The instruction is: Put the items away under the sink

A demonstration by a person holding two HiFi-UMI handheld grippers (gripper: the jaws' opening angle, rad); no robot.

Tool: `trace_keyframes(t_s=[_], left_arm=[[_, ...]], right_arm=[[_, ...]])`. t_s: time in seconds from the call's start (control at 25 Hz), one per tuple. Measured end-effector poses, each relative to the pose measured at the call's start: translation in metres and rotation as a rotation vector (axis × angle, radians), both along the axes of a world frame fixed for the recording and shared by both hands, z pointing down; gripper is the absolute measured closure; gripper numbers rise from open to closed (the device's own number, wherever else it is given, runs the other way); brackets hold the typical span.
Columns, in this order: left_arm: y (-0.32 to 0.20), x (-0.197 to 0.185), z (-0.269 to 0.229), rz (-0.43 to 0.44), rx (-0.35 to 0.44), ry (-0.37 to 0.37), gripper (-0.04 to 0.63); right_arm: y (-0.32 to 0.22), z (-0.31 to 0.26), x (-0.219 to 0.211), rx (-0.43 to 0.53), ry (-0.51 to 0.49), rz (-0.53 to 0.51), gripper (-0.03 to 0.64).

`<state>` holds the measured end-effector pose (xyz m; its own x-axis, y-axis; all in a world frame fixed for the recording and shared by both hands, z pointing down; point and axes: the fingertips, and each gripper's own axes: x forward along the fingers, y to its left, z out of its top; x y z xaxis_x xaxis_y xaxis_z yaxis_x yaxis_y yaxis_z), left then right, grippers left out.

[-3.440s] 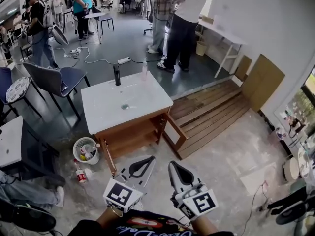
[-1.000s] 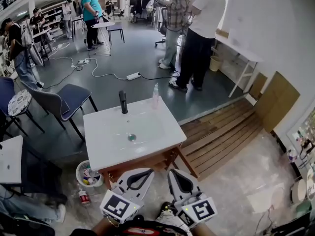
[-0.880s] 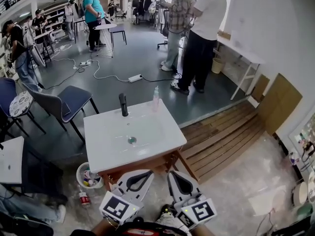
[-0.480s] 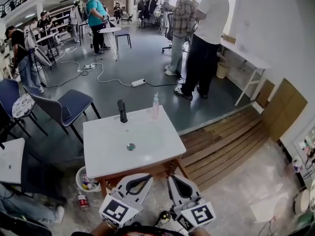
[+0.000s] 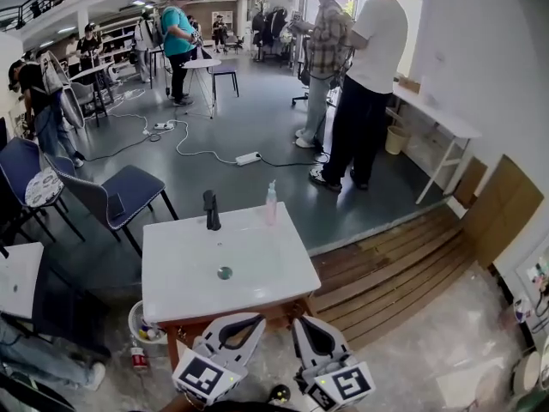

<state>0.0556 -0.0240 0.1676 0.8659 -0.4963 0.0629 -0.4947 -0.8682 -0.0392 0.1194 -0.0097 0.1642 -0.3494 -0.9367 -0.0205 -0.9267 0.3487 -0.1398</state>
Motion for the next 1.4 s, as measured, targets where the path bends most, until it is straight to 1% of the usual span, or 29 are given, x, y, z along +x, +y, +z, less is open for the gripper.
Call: trace_keyframes(t_s=[0.52, 0.76, 0.96, 1.24, 1.4], left_arm=[[-0.017, 0.021, 0.001, -0.091, 0.013, -0.035, 0.588], [-0.019, 0.025, 0.002, -0.142, 0.029, -0.039, 0.588], [-0.018, 0.030, 0.004, -0.167, 0.020, -0.038, 0.588], [-0.020, 0.030, 0.003, -0.187, 0.020, -0.033, 0.588], [-0.025, 0.024, 0.008, -0.205, 0.003, -0.034, 0.588]], right_arm=[[-0.022, 0.004, 0.027, 0.004, -0.030, -0.079, 0.607], [-0.025, 0.006, 0.036, 0.010, -0.038, -0.117, 0.607], [-0.026, 0.009, 0.043, 0.006, -0.040, -0.135, 0.607], [-0.029, 0.011, 0.044, -0.001, -0.039, -0.149, 0.607], [-0.038, 0.015, 0.038, -0.017, -0.035, -0.169, 0.607]])
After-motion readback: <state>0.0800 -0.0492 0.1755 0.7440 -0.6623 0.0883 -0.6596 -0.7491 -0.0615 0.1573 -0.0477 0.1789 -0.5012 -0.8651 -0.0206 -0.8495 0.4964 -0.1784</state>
